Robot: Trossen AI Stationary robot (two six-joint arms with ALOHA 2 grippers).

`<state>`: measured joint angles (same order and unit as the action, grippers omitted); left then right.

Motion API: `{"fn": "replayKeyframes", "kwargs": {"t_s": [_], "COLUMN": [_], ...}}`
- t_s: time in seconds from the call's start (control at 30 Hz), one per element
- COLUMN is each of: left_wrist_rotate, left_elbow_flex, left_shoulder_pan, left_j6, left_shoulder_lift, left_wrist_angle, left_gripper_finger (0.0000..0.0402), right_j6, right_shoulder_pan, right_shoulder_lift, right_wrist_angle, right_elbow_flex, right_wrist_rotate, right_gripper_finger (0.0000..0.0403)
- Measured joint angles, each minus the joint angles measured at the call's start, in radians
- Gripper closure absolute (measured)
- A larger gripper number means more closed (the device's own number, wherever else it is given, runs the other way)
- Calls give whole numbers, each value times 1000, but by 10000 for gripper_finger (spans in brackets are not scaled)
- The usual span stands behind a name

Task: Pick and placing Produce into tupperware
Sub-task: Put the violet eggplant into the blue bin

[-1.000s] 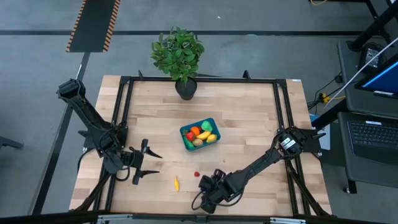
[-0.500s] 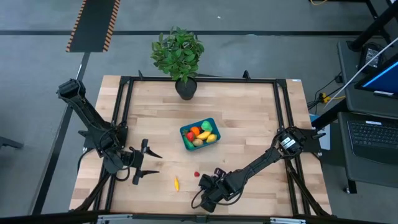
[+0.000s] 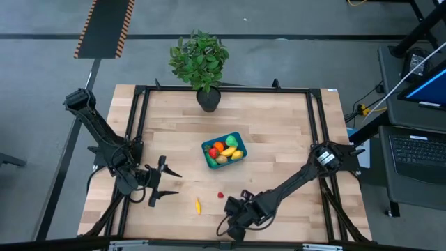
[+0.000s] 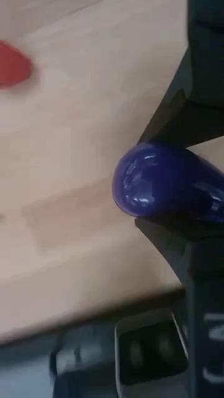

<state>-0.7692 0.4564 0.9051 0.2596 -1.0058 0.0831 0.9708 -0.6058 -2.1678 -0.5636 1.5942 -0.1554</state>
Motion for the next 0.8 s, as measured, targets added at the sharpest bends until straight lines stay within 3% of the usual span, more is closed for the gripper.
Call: {"fn": "replayKeyframes", "kwargs": {"t_s": [0.8], "left_wrist_rotate": [-9], "left_elbow_flex": [0], "left_shoulder_pan": [-3], "left_j6": [-7], "left_shoulder_lift": [0], "left_wrist_angle": [-3], "left_gripper_finger": [130], "right_j6": [-110], "right_shoulder_pan": [79], "right_shoulder_lift": [298], "right_wrist_angle": [-307], "right_elbow_flex": [4], "right_wrist_rotate": [-63], "right_gripper_finger": [248]}}
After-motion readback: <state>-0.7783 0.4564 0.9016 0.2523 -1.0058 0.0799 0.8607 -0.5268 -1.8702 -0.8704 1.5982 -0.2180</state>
